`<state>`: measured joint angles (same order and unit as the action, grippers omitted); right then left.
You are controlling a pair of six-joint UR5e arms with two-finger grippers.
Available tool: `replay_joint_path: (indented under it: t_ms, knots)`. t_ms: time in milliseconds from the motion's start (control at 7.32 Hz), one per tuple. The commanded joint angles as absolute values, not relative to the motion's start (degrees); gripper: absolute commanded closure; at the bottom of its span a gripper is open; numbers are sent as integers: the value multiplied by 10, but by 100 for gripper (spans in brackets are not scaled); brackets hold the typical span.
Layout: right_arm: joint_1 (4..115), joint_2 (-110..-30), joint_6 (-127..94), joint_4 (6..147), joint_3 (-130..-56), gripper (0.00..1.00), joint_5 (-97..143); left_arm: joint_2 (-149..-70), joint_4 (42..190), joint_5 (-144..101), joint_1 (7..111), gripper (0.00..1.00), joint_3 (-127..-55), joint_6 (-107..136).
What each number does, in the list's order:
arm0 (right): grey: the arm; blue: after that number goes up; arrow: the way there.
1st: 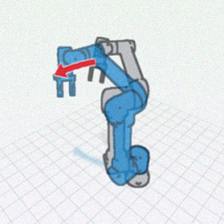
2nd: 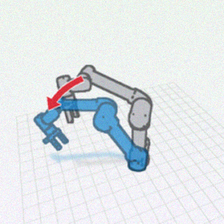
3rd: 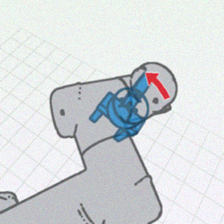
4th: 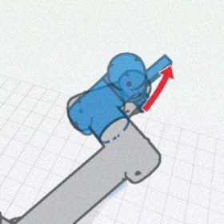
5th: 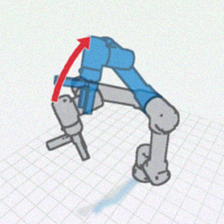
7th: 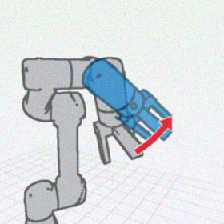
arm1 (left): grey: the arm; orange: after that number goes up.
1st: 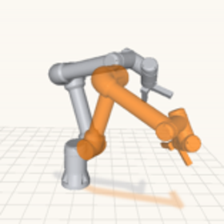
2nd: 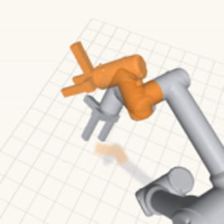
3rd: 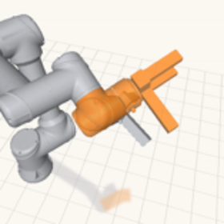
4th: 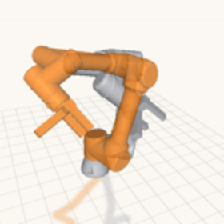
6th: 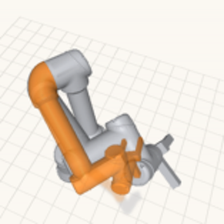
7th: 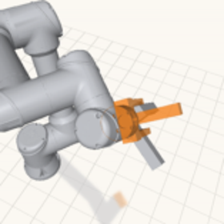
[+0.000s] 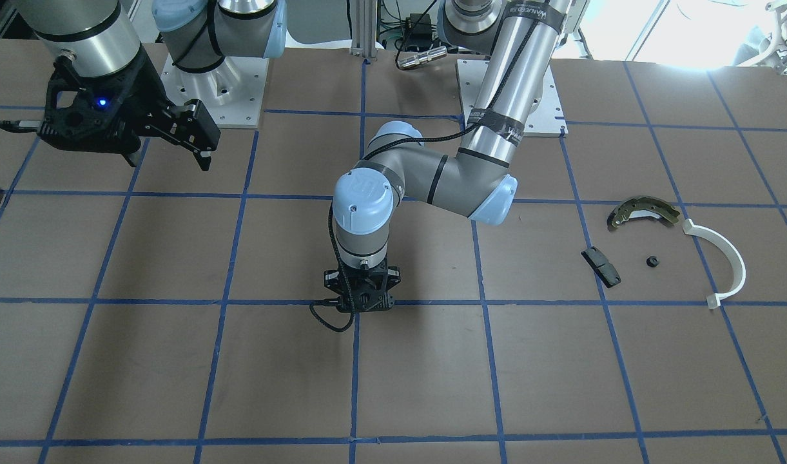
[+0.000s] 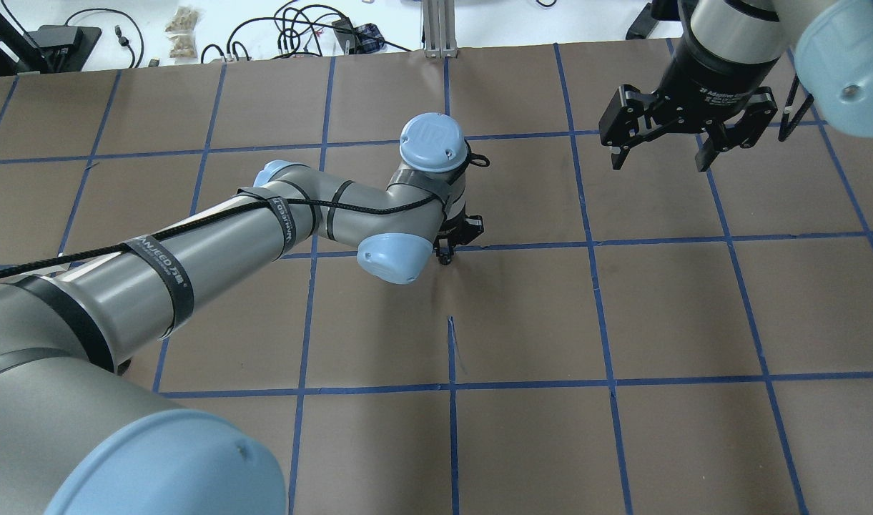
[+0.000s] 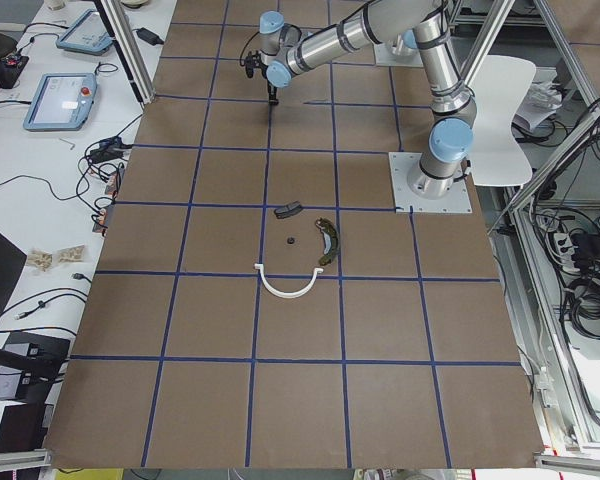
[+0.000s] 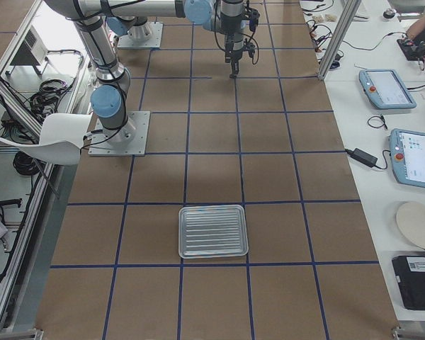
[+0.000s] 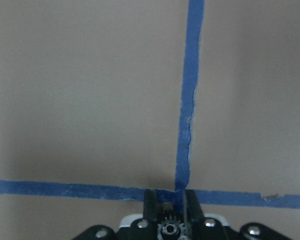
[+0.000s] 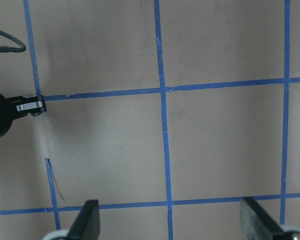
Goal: Place bearing gear from tray to pile
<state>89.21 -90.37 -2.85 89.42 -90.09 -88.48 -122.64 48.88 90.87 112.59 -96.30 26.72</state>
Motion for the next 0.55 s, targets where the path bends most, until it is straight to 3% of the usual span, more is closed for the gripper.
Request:
replay_joint_path:
  t_ms: [0, 410]
  knots:
    - [892, -904, -28, 894, -901, 0, -885, -1206, 534, 904, 1103, 93, -950, 258]
    - [892, -904, -27, 894, -901, 0, -887, -1121, 669, 910, 928, 96, -978, 34]
